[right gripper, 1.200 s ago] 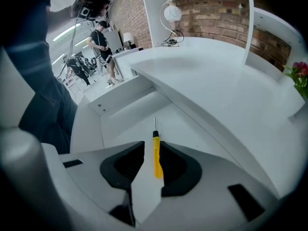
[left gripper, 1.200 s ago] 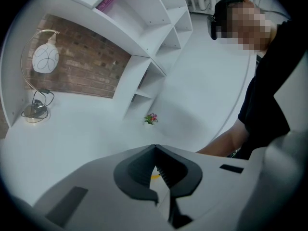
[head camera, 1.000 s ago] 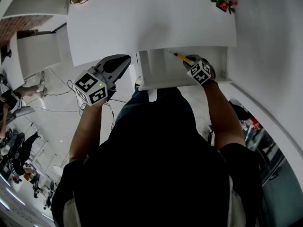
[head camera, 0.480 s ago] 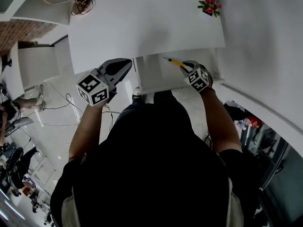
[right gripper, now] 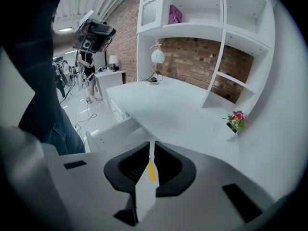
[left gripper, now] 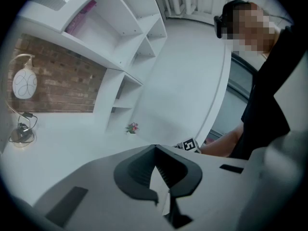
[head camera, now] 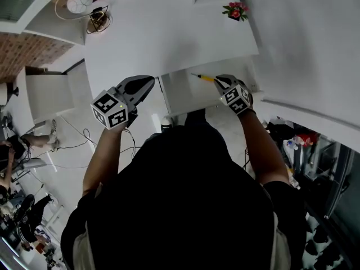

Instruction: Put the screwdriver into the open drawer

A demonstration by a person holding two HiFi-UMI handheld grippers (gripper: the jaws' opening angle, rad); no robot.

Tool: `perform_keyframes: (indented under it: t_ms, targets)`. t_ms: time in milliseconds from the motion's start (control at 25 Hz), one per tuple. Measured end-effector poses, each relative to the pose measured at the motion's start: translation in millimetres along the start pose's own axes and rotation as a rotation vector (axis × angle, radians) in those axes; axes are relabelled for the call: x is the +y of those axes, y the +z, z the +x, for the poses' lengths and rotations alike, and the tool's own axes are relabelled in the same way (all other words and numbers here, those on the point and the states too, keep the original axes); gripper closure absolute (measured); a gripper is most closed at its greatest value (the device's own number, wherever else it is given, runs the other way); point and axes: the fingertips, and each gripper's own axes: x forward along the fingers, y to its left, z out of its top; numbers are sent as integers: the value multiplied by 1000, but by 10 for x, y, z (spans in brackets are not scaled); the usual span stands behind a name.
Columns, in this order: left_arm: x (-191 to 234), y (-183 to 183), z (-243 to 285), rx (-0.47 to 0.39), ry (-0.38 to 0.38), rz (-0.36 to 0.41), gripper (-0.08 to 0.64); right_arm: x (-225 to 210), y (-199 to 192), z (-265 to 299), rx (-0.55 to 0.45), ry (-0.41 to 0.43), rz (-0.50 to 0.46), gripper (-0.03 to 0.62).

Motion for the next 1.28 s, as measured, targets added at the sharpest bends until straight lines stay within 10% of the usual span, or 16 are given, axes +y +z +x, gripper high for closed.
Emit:
perform_keyframes:
  t_ms: [1280]
  targets:
    - [-704,539,198,-32,-200,193,545,-90,-25,-1835,-206,-414,362,586]
